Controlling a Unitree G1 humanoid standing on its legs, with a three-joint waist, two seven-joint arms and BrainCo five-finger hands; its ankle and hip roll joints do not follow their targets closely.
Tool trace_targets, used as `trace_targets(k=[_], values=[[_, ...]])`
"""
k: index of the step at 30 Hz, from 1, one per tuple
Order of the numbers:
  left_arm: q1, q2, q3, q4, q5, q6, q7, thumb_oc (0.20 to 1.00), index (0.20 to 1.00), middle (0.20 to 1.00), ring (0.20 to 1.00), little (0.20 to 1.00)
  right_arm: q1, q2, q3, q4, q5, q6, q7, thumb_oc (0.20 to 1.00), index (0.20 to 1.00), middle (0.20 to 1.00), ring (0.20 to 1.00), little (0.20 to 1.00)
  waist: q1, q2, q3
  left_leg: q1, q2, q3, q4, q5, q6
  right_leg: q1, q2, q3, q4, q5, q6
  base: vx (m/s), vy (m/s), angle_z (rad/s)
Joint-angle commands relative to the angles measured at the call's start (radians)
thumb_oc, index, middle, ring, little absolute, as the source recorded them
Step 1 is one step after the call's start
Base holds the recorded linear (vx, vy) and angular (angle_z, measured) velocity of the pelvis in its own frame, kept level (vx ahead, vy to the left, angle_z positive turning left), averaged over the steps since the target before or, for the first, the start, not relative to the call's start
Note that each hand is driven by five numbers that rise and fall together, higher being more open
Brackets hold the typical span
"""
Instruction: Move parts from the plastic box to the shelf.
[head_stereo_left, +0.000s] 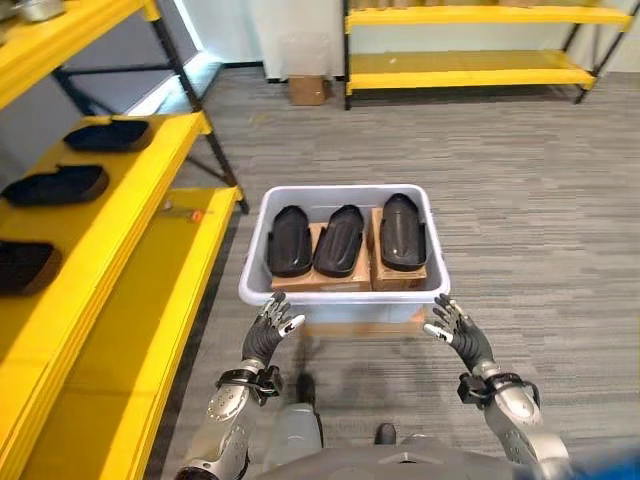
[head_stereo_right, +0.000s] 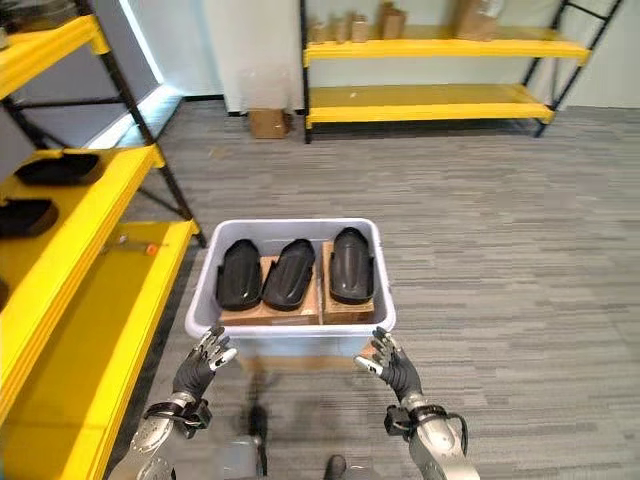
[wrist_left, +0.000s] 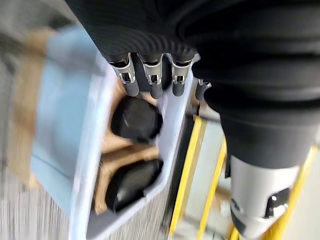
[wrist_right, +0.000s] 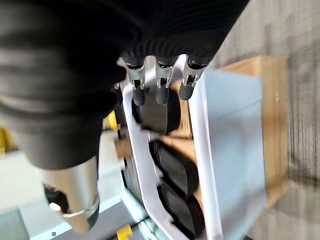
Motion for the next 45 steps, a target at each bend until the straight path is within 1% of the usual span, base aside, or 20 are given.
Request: trace_targets(k=[1,4,5,11,14,15,16,17,19,20,21,22,24,26,27,30,32,36,41,45], values=[[0.022,0.058,0.021,-0.091,0.017,-0.055,-0.009,1.000,1.000,1.000,1.000,1.000,-0.052,0.023,-0.008,-0.044,0.006,-0.038,0.014,1.000,1.000,1.000,1.000,1.000,0.034,-0.044,-0.029,0.020,0.007,0.024,-0.050,-0.007,-0.016,0.089,-0.157,0.089,-0.040,0.066,0.129,0.13,0.125,-0.38],[0.021,0.068,0.025,-0.099,0.022,-0.056,-0.007,1.000,1.000,1.000,1.000,1.000,-0.059,0.025,0.001,-0.047,-0.005,-0.033,0.021,1.000,1.000,1.000,1.000,1.000,0.036,-0.048,-0.035,0.033,-0.015,0.050,-0.053,-0.035,0.001,0.080,-0.186,0.093,-0.037,0.096,0.154,0.13,0.153,-0.17],[0.025,0.072,0.023,-0.101,0.023,-0.056,-0.007,1.000,1.000,1.000,1.000,1.000,-0.061,0.027,0.008,-0.040,-0.014,-0.031,0.027,1.000,1.000,1.000,1.000,1.000,0.038,-0.051,-0.039,0.048,-0.032,0.064,-0.062,-0.048,0.013,0.073,-0.208,0.097,-0.030,0.126,0.169,0.15,0.157,-0.02],[0.025,0.086,0.022,-0.112,0.025,-0.055,-0.010,1.000,1.000,1.000,1.000,1.000,-0.061,0.027,0.026,-0.040,-0.019,-0.024,0.035,1.000,1.000,1.000,1.000,1.000,0.037,-0.054,-0.037,0.054,-0.072,0.062,-0.050,-0.083,0.039,0.054,-0.242,0.087,0.022,0.180,0.191,0.10,0.122,0.03],[0.020,0.096,0.013,-0.110,0.031,-0.052,-0.008,1.000,1.000,1.000,1.000,1.000,-0.060,0.032,0.032,-0.044,-0.017,-0.027,0.033,1.000,1.000,1.000,1.000,1.000,0.028,-0.045,-0.026,0.066,-0.103,0.033,-0.058,-0.099,0.070,-0.020,-0.255,0.105,0.187,0.252,0.199,0.07,0.159,0.18],[0.020,0.096,0.013,-0.110,0.031,-0.052,-0.008,1.000,1.000,1.000,1.000,1.000,-0.060,0.032,0.032,-0.044,-0.017,-0.027,0.033,1.000,1.000,1.000,1.000,1.000,0.028,-0.045,-0.026,0.065,-0.103,0.034,-0.058,-0.099,0.070,-0.021,-0.255,0.105,0.188,0.252,0.199,0.04,0.239,0.34],[0.001,0.114,0.007,-0.109,0.061,-0.055,-0.001,1.000,1.000,1.000,1.000,1.000,-0.067,0.026,0.043,-0.061,-0.017,-0.034,0.035,1.000,1.000,1.000,1.000,1.000,-0.001,-0.004,0.030,0.101,-0.098,-0.002,-0.073,-0.098,0.095,-0.158,-0.216,0.159,0.464,0.305,0.182,0.05,0.210,0.15],[-0.004,0.116,0.007,-0.109,0.069,-0.055,0.000,1.000,1.000,1.000,1.000,1.000,-0.065,0.026,0.044,-0.066,-0.019,-0.035,0.035,1.000,1.000,1.000,1.000,1.000,-0.004,0.004,0.038,0.109,-0.097,-0.009,-0.078,-0.099,0.094,-0.171,-0.225,0.160,0.473,0.298,0.178,0.09,0.192,0.07],[-0.007,0.117,0.009,-0.109,0.067,-0.057,0.001,1.000,1.000,1.000,1.000,1.000,-0.063,0.028,0.045,-0.068,-0.021,-0.034,0.035,1.000,1.000,1.000,1.000,1.000,-0.006,0.005,0.041,0.117,-0.096,-0.009,-0.082,-0.102,0.089,-0.173,-0.249,0.151,0.444,0.281,0.171,0.10,-0.093,0.47],[-0.012,0.119,0.020,-0.109,0.054,-0.064,0.006,1.000,1.000,1.000,1.000,1.000,-0.063,0.032,0.046,-0.074,-0.019,-0.035,0.031,1.000,1.000,1.000,1.000,1.000,-0.005,-0.001,0.036,0.125,-0.078,-0.018,-0.082,-0.113,0.056,-0.147,-0.334,0.131,0.258,0.248,0.169,0.17,-0.248,0.63],[-0.010,0.119,0.023,-0.109,0.049,-0.066,0.009,1.000,1.000,1.000,1.000,1.000,-0.065,0.033,0.047,-0.071,-0.021,-0.035,0.031,1.000,1.000,1.000,1.000,1.000,-0.007,-0.009,0.036,0.129,-0.071,-0.023,-0.080,-0.121,0.040,-0.150,-0.351,0.146,0.154,0.258,0.176,0.25,-0.419,0.22],[-0.002,0.119,0.028,-0.103,0.042,-0.073,0.017,1.000,1.000,1.000,1.000,1.000,-0.067,0.029,0.053,-0.070,-0.030,-0.035,0.028,1.000,1.000,1.000,1.000,1.000,-0.016,-0.032,0.041,0.142,-0.060,-0.032,-0.064,-0.136,0.018,-0.138,-0.363,0.193,0.051,0.291,0.200,0.16,-0.345,-0.01],[0.009,0.118,0.038,-0.102,0.038,-0.072,0.009,1.000,1.000,1.000,1.000,1.000,-0.056,0.029,0.053,-0.078,-0.025,-0.032,0.036,1.000,1.000,1.000,1.000,1.000,-0.010,-0.063,0.034,0.152,-0.048,-0.027,-0.055,-0.140,0.002,-0.105,-0.359,0.188,0.029,0.279,0.218,0.11,-0.287,0.15],[0.023,0.111,0.043,-0.106,0.051,-0.074,0.005,1.000,1.000,1.000,1.000,1.000,-0.054,0.022,0.054,-0.078,-0.032,-0.030,0.039,1.000,1.000,1.000,1.000,1.000,-0.003,-0.075,0.021,0.155,-0.023,-0.022,-0.061,-0.130,-0.019,-0.094,-0.345,0.158,0.016,0.280,0.230,0.08,-0.313,0.23],[0.030,0.110,0.048,-0.107,0.042,-0.077,0.000,1.000,1.000,1.000,1.000,1.000,-0.054,0.010,0.047,-0.083,-0.026,-0.032,0.045,1.000,1.000,1.000,1.000,1.000,-0.003,-0.071,0.018,0.152,0.013,-0.030,-0.067,-0.111,-0.036,-0.082,-0.314,0.138,0.010,0.240,0.216,0.08,-0.358,0.00],[0.047,0.105,0.052,-0.114,0.024,-0.076,-0.017,1.000,1.000,1.000,1.000,1.000,-0.045,-0.022,0.022,-0.084,-0.025,-0.039,0.046,1.000,1.000,1.000,1.000,1.000,-0.004,-0.052,0.013,0.155,0.076,-0.032,-0.112,-0.066,-0.067,-0.058,-0.259,0.093,-0.012,0.162,0.190,0.07,-0.263,0.04],[0.048,0.100,0.051,-0.115,0.013,-0.077,-0.021,1.000,1.000,1.000,1.000,1.000,-0.050,-0.031,0.014,-0.076,-0.023,-0.042,0.040,1.000,1.000,1.000,1.000,1.000,-0.004,-0.044,0.014,0.155,0.094,-0.035,-0.136,-0.043,-0.078,-0.056,-0.242,0.081,-0.019,0.151,0.183,0.04,-0.157,0.00],[0.050,0.099,0.058,-0.144,0.017,-0.086,-0.026,1.000,1.000,1.000,1.000,1.000,-0.085,-0.067,-0.025,-0.115,-0.031,-0.068,0.020,1.000,1.000,1.000,1.000,1.000,-0.001,-0.026,0.024,0.148,0.119,-0.037,-0.161,-0.020,-0.087,-0.072,-0.213,0.075,-0.016,0.133,0.171,0.03,-0.136,0.05],[0.046,0.106,0.075,-0.162,0.019,-0.092,-0.024,1.000,1.000,1.000,1.000,1.000,-0.135,-0.084,-0.067,-0.169,-0.056,-0.094,-0.011,1.000,1.000,1.000,1.000,1.000,0.005,-0.016,0.028,0.146,0.124,-0.030,-0.169,-0.020,-0.088,-0.080,-0.211,0.076,-0.017,0.134,0.169,0.01,-0.030,-0.04],[0.022,0.114,0.076,-0.184,0.019,-0.101,-0.026,1.000,1.000,1.000,1.000,1.000,-0.276,-0.086,-0.049,-0.170,-0.157,-0.113,-0.072,1.000,1.000,1.000,1.000,1.000,0.020,-0.005,0.031,0.142,0.114,-0.025,-0.174,-0.025,-0.087,-0.080,-0.220,0.080,-0.043,0.146,0.173,0.00,-0.001,0.01]])
